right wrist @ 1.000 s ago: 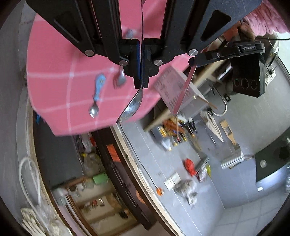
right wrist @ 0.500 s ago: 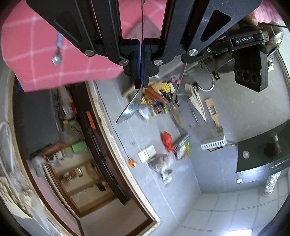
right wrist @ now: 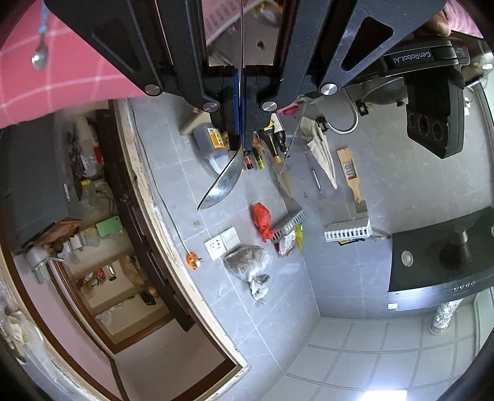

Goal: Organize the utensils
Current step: 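Lower the knife and silver spoon into the caddy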

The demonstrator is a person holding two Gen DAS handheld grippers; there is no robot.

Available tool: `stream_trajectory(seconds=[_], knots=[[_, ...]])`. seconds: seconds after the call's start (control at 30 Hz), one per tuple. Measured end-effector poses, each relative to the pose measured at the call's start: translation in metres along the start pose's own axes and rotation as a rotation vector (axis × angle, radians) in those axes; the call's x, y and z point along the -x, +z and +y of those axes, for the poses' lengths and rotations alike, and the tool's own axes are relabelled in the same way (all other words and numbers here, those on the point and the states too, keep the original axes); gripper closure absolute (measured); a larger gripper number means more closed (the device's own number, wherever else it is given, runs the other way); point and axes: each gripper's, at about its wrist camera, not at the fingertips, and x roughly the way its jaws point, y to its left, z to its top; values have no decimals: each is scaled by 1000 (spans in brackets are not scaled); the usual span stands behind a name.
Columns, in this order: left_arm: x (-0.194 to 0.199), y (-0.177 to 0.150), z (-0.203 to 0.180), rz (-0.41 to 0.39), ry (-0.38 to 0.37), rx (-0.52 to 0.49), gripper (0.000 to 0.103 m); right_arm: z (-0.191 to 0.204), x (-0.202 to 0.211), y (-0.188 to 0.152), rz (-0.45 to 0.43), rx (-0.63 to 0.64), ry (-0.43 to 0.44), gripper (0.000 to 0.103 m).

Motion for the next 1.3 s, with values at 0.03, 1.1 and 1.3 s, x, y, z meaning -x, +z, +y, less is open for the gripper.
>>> stream_trajectory(seconds=[0.03, 1.1, 1.3], knots=[[-2, 1, 3, -9, 4, 2, 87, 3, -6, -2, -7, 7, 2, 101], [-22, -48, 45, -197, -27, -24, 87, -15, -51, -46, 65, 116, 5, 101], [-20, -50, 53, -157, -24, -18, 87, -15, -50, -47, 103, 135, 13, 100]])
